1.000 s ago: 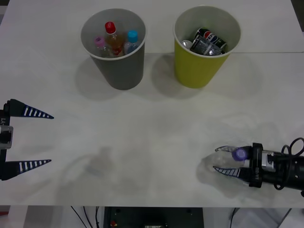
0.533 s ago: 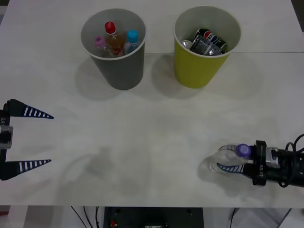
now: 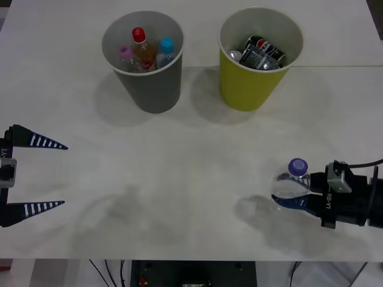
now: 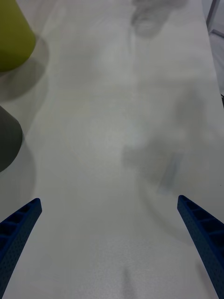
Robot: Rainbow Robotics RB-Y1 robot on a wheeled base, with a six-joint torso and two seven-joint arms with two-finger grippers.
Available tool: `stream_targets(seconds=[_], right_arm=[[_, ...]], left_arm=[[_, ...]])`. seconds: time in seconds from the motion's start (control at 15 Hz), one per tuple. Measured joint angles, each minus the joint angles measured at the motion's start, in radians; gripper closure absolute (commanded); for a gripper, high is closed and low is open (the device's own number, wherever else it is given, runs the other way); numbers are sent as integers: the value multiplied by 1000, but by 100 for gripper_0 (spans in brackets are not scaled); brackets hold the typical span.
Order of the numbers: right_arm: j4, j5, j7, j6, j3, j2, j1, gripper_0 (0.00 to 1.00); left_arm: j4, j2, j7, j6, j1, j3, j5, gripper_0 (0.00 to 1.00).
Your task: Put the can into the green bin and the plastic bottle into the gray bin
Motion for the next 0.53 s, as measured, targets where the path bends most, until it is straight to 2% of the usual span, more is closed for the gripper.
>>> stream_targets(seconds=[0.2, 0.4, 0.53], right_arm=[[-205, 83, -289, 135, 58, -35, 49, 100], [-340, 134, -530, 282, 139, -109, 61, 100], [-411, 165, -687, 315, 154, -148, 44, 100]], left_arm=[[0, 0, 0, 0, 0, 0, 0, 0], [0, 0, 0, 0, 0, 0, 0, 0], [0, 0, 0, 0, 0, 0, 0, 0]])
